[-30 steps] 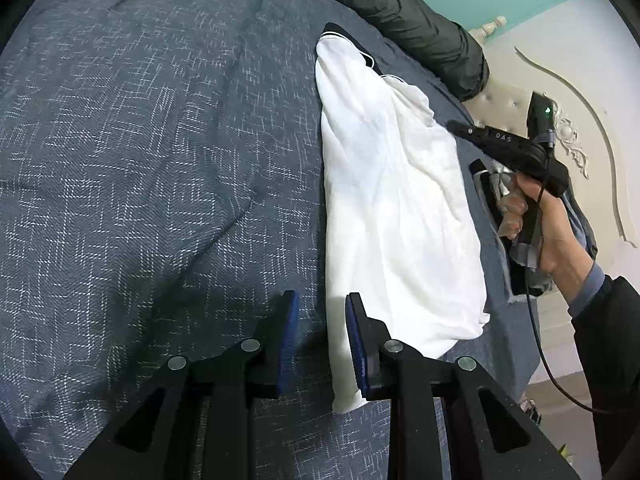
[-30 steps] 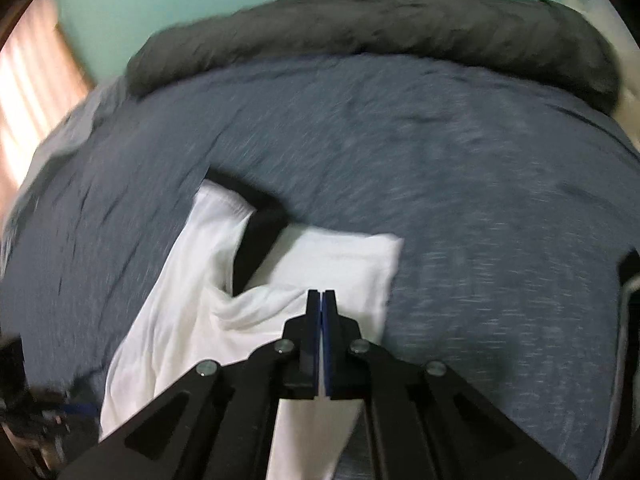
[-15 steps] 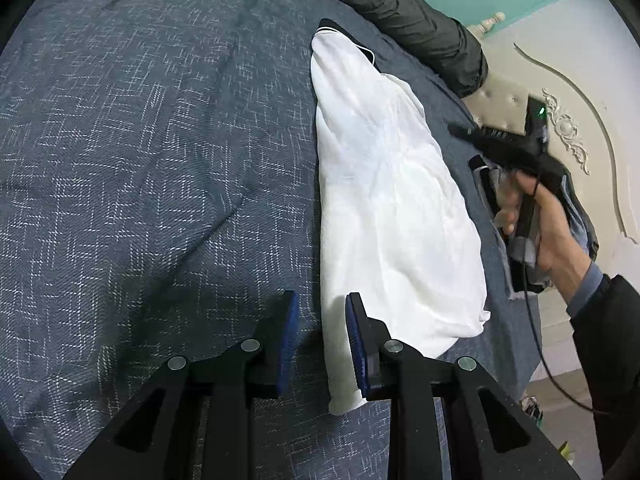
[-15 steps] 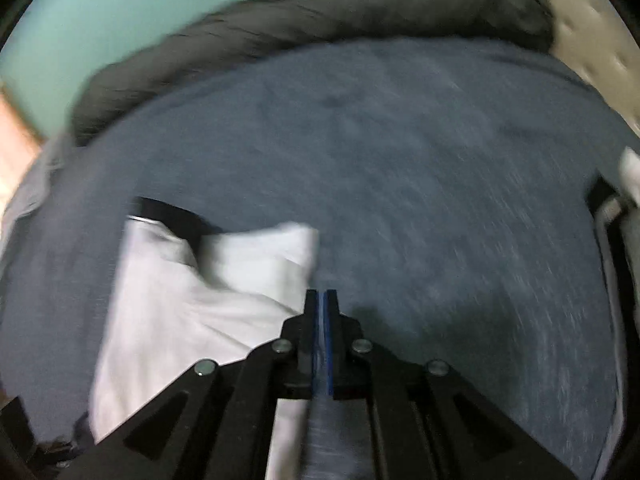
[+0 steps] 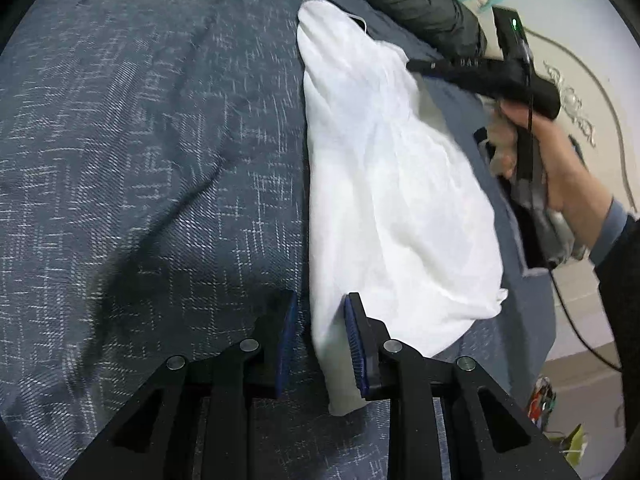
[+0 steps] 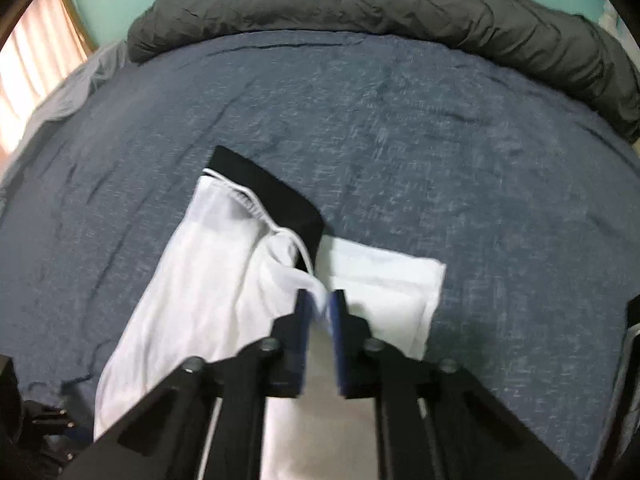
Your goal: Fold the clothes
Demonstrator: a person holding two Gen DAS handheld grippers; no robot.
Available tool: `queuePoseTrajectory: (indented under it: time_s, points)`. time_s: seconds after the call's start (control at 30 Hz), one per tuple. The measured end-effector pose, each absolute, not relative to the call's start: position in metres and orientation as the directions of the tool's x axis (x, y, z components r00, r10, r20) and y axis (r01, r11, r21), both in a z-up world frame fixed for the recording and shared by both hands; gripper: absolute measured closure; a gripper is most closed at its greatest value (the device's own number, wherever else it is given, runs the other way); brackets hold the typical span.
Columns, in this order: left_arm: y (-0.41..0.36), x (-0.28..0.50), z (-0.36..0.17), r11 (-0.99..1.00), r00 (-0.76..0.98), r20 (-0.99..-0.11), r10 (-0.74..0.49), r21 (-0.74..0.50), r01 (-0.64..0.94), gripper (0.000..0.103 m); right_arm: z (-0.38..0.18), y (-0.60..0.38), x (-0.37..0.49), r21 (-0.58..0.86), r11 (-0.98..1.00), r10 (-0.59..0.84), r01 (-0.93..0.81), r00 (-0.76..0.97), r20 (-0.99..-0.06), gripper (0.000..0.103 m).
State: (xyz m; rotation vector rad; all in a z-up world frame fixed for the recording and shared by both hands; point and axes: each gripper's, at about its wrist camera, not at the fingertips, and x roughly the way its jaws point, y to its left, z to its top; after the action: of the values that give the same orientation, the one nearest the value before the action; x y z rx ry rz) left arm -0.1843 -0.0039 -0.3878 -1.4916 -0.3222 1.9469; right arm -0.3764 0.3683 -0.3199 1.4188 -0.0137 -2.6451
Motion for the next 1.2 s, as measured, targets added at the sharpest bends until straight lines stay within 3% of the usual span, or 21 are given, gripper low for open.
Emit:
queuePoseTrajectory:
  time_s: [0.13,0.53,0.83,0.87,0.97,1.2]
  points:
    - [-0.001,-0.182,-0.392,-0.752,-0.120,-0.768,0.629,-0.561,-0.346,0.089,-0.323,0.369,-0.389,0.049,-0.995,-0.088,0.086,-0.543,-0.835,0.102]
    - [0.002,-0.178,-0.393,-0.757,-0.122,-0.775,0.621,-0.552,-0.349,0.090,-0.341,0.376,-0.422,-0.037,-0.999,0.042,-0.020,-0.515,-0.856,0.103]
    - [0.005,-0.173,-0.393,-0.754,-0.120,-0.769,0.627,-0.562,-0.339,0.090,-0.344,0.392,-0.407,0.085,-0.996,-0.079,0.011,-0.508,-0.858,0.101]
    - [0.007,-0.171,-0.394,-0.754,-0.120,-0.769,0.629,-0.564,-0.337,0.090,-0.342,0.396,-0.403,0.095,-0.995,-0.088,0.013,-0.514,-0.853,0.099]
    - [0.003,-0.176,-0.396,-0.750,-0.116,-0.764,0.634,-0.573,-0.330,0.090,-0.334,0.406,-0.391,0.122,-0.992,-0.113,0.017,-0.531,-0.840,0.075]
    - [-0.009,-0.181,-0.391,-0.745,-0.118,-0.757,0.643,-0.581,-0.328,0.090,-0.333,0.445,-0.322,0.362,-0.931,-0.282,-0.044,-0.545,-0.790,0.072]
